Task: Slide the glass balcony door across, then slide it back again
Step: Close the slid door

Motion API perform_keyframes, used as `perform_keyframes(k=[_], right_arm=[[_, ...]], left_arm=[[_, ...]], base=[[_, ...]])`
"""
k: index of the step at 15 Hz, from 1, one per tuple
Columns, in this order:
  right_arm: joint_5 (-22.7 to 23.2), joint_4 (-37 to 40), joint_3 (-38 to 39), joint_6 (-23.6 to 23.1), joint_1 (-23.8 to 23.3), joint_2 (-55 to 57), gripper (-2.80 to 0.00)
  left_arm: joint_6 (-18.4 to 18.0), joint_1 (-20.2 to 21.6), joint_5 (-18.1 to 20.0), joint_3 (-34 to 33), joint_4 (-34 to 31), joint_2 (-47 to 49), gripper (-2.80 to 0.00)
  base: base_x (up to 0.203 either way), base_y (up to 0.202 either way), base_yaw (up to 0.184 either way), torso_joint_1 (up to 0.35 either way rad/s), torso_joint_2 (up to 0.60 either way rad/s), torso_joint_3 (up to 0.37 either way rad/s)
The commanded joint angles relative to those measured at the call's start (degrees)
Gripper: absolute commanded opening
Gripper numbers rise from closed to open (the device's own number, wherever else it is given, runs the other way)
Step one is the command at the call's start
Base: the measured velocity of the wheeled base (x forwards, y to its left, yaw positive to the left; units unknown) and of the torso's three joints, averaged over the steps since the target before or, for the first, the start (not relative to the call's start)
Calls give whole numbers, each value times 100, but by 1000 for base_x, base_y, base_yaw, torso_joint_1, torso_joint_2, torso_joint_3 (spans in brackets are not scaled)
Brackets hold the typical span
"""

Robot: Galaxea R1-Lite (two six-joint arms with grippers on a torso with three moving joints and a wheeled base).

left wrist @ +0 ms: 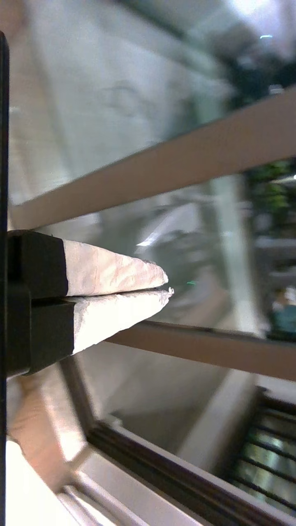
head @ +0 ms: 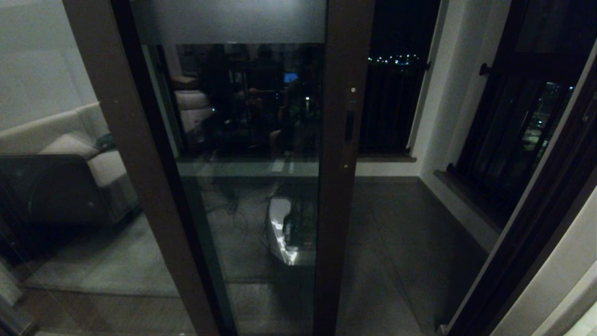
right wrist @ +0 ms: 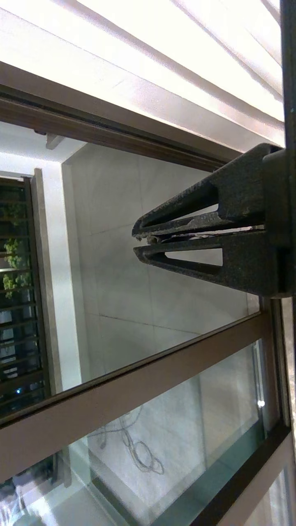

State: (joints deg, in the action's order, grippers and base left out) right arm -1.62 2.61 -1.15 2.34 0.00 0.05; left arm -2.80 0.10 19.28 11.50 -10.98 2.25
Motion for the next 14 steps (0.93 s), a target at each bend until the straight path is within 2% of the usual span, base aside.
perform_keyframes(k=[1,2,3,6,8,9,14], right_arm=[[-5,3,0,3,0,4,-280],[-4,3,0,3,0,4,-280],[4,3,0,3,0,4,-280],[4,3,0,3,0,4,-280],[-5,3,0,3,0,4,-280],[-2,3,0,3,0,4,-280],[3,3,0,3,0,4,-280]], left_arm=[[-33,-10,-933,-646,278,-234,-280],[17,-14,-1233,-861,786,-229,-280],[137,-12,-1403,-935,975,-226,-280],[397,-19,-1588,-913,807,-217,-280],[515,-19,-2046,-783,201,-218,-280],[582,-19,-2079,-677,-114,-224,-280],[535,-19,-2069,-667,-141,-225,-280]], base=[[0,0,0,0,0,0],[0,0,0,0,0,0],[0,0,0,0,0,0],[0,0,0,0,0,0],[0,0,0,0,0,0],[0,0,0,0,0,0],[0,0,0,0,0,0]])
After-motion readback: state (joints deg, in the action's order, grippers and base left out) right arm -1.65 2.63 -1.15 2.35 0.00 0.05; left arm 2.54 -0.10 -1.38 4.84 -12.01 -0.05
